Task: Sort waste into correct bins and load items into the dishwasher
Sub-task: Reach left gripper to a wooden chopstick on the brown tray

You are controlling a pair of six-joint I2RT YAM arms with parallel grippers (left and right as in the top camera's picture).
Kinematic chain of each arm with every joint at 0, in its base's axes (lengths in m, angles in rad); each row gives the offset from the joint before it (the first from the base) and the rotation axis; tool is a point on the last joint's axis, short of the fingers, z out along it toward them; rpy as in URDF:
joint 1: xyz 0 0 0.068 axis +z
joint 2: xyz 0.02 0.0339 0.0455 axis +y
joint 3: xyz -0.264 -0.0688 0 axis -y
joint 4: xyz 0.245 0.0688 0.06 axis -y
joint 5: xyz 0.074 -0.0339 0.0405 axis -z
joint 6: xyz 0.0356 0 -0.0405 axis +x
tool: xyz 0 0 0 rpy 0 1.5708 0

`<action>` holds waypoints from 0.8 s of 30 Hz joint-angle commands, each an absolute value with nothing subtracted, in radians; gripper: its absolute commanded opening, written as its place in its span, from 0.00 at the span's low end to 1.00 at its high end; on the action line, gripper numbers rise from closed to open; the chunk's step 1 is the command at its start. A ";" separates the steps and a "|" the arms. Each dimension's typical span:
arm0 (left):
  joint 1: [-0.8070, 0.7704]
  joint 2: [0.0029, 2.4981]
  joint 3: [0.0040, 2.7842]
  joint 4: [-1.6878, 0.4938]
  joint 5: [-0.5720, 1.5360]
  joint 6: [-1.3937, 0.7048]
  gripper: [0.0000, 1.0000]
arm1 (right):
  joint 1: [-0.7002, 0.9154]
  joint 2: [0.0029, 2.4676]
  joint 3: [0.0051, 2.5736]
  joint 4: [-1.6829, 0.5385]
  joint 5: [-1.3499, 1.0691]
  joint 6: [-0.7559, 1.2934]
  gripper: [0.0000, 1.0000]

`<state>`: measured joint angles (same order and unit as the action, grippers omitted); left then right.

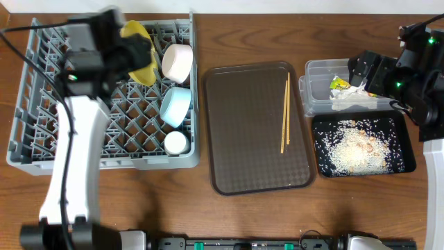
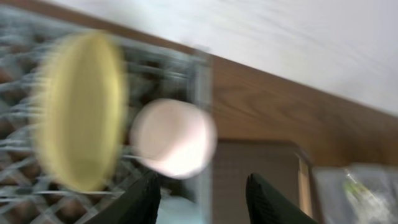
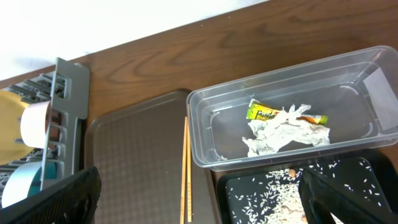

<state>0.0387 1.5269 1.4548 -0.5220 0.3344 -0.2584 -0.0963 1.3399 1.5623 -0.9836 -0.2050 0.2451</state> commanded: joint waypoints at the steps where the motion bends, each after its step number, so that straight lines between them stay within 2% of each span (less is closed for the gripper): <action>1: -0.178 1.503 1.477 -0.578 0.179 -0.281 0.47 | -0.104 1.343 1.568 -0.985 -0.199 0.254 0.99; 4: -0.333 1.557 1.477 -0.591 0.114 -0.314 0.48 | -0.104 1.343 1.568 -0.985 -0.199 0.254 0.99; 9: -0.535 1.729 1.477 -0.568 0.083 -0.364 0.59 | -0.104 1.343 1.568 -0.985 -0.199 0.254 0.99; 19: -0.725 2.003 1.478 -0.405 0.100 -0.345 0.59 | -0.104 1.343 1.568 -0.985 -0.199 0.254 0.99; 24: -0.751 2.085 1.541 -0.451 0.100 -0.318 0.57 | -0.104 1.343 1.568 -0.985 -0.199 0.254 0.99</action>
<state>-0.7383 2.0331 1.4845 -0.4213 0.1192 -0.3405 -0.0963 1.3399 1.5623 -0.9836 -0.2050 0.2451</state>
